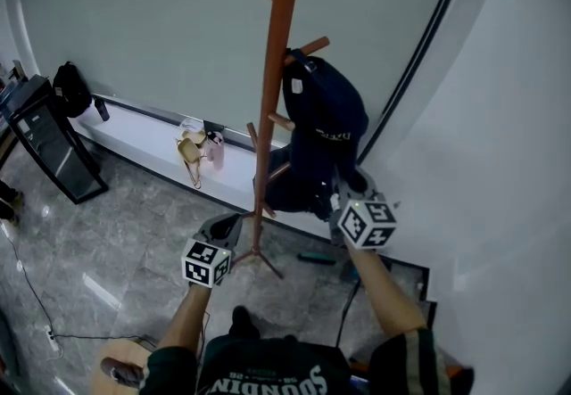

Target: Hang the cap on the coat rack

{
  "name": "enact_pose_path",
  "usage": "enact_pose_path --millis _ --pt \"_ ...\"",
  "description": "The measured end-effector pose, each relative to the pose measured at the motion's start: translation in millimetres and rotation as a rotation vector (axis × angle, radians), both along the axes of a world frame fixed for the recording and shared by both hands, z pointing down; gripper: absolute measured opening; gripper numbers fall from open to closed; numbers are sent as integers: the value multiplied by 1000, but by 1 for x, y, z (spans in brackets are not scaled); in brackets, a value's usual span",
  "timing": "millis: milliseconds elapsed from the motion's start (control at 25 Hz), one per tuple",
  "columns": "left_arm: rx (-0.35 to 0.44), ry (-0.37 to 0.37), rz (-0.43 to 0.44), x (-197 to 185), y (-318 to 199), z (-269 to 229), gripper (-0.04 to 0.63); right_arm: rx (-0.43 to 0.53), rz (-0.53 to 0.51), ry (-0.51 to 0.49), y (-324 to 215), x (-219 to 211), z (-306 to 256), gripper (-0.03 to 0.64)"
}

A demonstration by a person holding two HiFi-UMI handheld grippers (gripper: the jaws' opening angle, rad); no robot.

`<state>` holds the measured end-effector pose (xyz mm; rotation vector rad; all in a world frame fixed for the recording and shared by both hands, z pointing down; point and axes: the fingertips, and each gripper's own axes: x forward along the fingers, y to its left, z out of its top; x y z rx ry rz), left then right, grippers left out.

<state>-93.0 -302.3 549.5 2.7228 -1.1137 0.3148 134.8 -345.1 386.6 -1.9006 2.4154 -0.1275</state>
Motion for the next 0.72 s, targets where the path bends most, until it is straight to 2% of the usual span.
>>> enact_pose_path --millis 280,440,720 --pt "-6 0 -3 -2 2 2 0 -11 -70 12 -6 -30 25 18" --pt "-5 1 -7 -4 4 3 0 -38 -98 24 -5 -41 38 41" --pt "-12 -6 -17 -1 9 2 0 -115 -126 0 14 -35 78 57"
